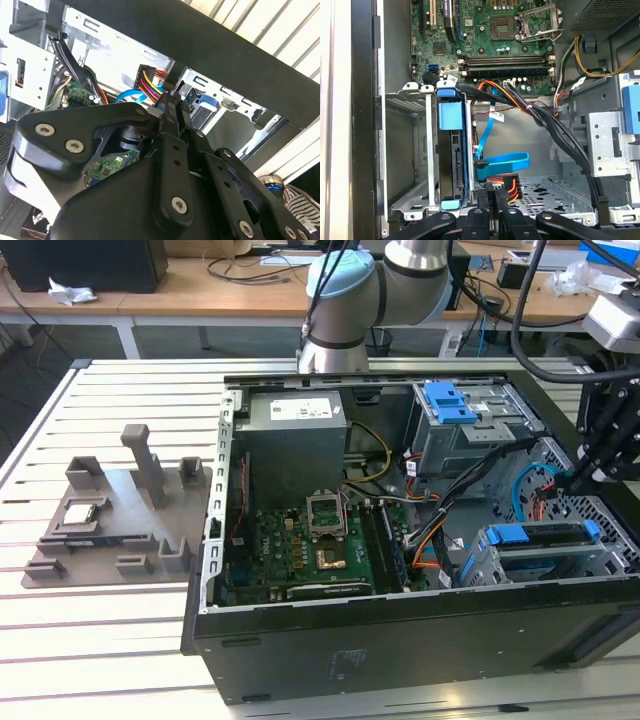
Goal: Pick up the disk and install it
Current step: 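Insert the first disk wire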
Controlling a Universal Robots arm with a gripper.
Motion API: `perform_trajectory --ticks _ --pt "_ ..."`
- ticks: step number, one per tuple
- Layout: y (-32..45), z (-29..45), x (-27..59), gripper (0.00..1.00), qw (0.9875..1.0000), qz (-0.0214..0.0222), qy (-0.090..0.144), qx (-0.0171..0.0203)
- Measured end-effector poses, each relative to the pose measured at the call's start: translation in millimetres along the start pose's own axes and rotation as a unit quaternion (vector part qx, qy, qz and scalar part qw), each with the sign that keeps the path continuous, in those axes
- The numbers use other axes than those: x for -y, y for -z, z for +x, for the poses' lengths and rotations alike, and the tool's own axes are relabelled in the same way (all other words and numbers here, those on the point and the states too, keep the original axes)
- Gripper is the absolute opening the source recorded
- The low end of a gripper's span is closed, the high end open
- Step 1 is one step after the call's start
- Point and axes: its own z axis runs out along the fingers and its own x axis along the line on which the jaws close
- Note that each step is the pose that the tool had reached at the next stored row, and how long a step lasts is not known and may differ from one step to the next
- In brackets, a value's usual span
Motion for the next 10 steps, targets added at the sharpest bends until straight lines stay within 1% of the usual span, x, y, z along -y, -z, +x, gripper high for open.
perform_trajectory --ticks 1,2,3,7,10 --pt "-0.1 3.6 -0.4 0.17 1.0 0.0 0.0 -0.0003" --pt "-0.5 9.0 -1.5 0.17 1.0 0.0 0.0 -0.0006" --pt "-2.1 16.4 -5.1 0.17 1.0 0.0 0.0 -0.0007" --pt "-10.5 18.3 -7.3 0.17 1.0 0.0 0.0 -0.0008" --pt "-14.0 23.6 -9.3 0.17 1.0 0.0 0.0 -0.0008"
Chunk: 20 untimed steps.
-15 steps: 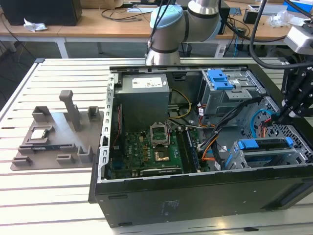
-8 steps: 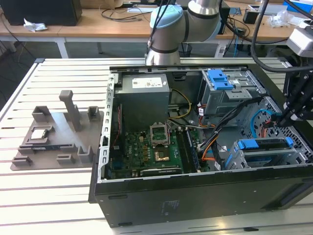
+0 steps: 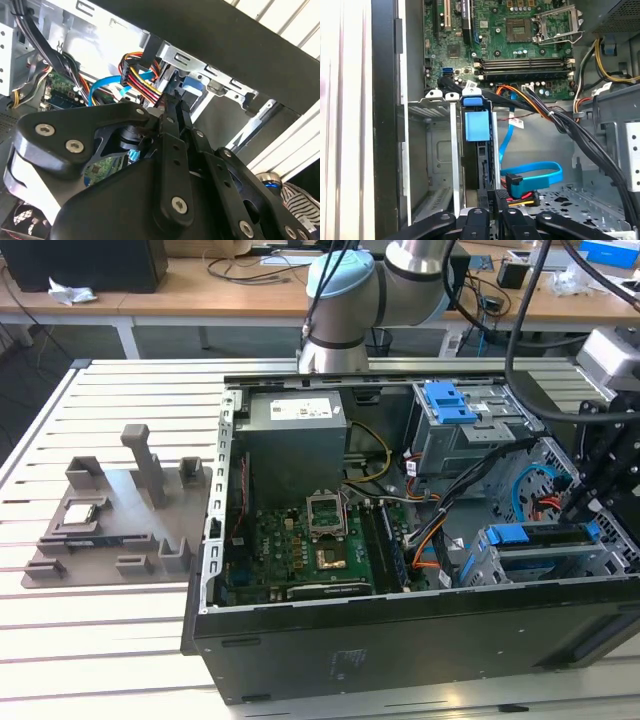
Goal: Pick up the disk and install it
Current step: 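Insert the first disk wire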
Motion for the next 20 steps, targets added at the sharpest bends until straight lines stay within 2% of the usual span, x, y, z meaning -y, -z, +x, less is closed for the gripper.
perform_trajectory --ticks 5,16,17,18,19,20 --pt "-4.2 0.2 -3.2 0.17 1.0 0.0 0.0 -0.0002" --pt "-9.3 0.3 -3.3 0.17 1.0 0.0001 0.0 -0.0001" --pt "-9.4 0.8 -4.8 0.17 1.0 0.0 0.0 0.0002" --pt "-8.4 0.9 -3.9 0.17 1.0 -0.0001 0.001 0.0043" --pt "-12.8 1.4 -3.3 0.17 1.0 -0.0013 0.001 0.0043" --pt "-13.7 1.4 -3.2 0.17 1.0 -0.0012 0.001 0.004"
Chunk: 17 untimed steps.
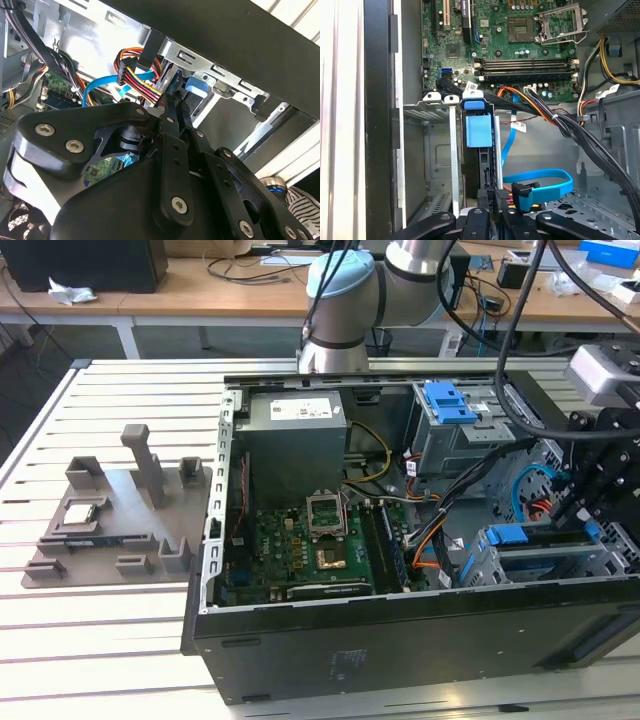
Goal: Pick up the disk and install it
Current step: 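Insert the first disk wire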
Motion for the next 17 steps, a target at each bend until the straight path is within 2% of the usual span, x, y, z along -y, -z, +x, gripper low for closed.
perform_trajectory --ticks 6,7,8,9,11,13,17 --pt "-1.8 0.0 0.1 0.17 1.0 -0.0001 0.0 0.0003" --pt "-2.9 0.0 0.2 0.24 1.0 -0.0002 0.0 0.001" --pt "11.5 0.1 -1.1 0.24 1.0 0.0 0.0 0.0004" --pt "16.9 0.1 -1.5 0.24 1.0 0.0 0.0 0.0004" --pt "22.0 0.1 -2.0 0.22 1.0 0.0 0.0 0.0005" --pt "27.9 0.1 -2.5 0.11 1.0 0.0 0.0 0.0004" --pt "45.2 0.1 -4.0 0.11 1.0 0.0 0.0 0.0004"
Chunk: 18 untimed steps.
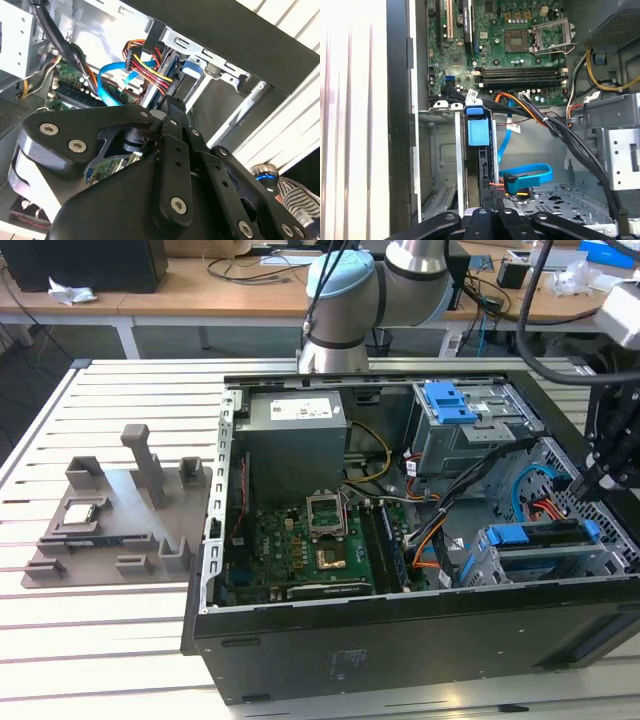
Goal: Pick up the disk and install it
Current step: 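Insert the first disk wire, then insert the second disk wire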
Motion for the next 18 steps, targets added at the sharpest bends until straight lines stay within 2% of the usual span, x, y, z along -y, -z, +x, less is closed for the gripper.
perform_trajectory --ticks 2,5,11,12,13,14,15,16,18 --pt "12.4 0.0 -1.1 0.11 1.0 0.0 0.0 0.0" --pt "23.5 0.0 -2.1 0.11 1.0 0.0 0.0 0.0001" --pt "23.9 0.0 -2.1 0.11 1.0 0.0 0.0 0.0" --pt "23.9 0.0 -2.1 0.17 1.0 0.0 0.0 0.0" --pt "23.9 0.0 -2.1 0.29 1.0 0.0 0.0 0.0" --pt "23.9 0.0 -2.1 0.29 1.0 0.0 0.0 0.0001" --pt "24.0 0.0 -2.1 0.36 1.0 0.0 0.0 0.0" --pt "23.9 0.0 -2.3 0.36 1.0 0.0 0.0 0.0" --pt "20.8 0.1 -8.7 0.36 1.0 0.0 0.0 0.0004"
